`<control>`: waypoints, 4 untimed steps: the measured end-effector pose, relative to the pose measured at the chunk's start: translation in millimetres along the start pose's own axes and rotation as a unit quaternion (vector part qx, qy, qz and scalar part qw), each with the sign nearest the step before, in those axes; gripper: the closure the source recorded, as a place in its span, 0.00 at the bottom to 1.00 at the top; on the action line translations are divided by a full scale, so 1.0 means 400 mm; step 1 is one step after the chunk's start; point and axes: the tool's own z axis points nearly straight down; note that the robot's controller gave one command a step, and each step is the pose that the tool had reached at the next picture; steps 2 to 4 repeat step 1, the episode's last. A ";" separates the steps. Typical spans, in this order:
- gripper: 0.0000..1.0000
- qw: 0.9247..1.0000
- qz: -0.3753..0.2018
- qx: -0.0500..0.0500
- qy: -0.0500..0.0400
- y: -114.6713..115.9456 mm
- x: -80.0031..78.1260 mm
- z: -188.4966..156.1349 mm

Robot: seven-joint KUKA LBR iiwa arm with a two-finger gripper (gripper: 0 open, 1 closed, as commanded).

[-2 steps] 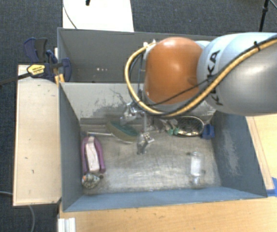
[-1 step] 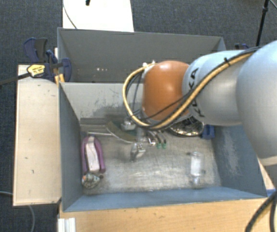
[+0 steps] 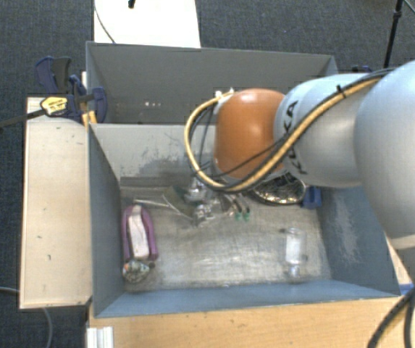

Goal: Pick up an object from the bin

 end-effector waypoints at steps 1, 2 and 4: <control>1.00 0.971 -0.239 0.001 0.010 -0.114 0.050 -0.413; 1.00 0.971 -0.239 0.001 0.010 -0.114 0.050 -0.413; 1.00 0.971 -0.239 0.001 0.010 -0.114 0.050 -0.413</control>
Offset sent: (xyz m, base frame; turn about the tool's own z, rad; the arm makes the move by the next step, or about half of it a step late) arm -0.0211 -0.0488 0.1609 -0.4847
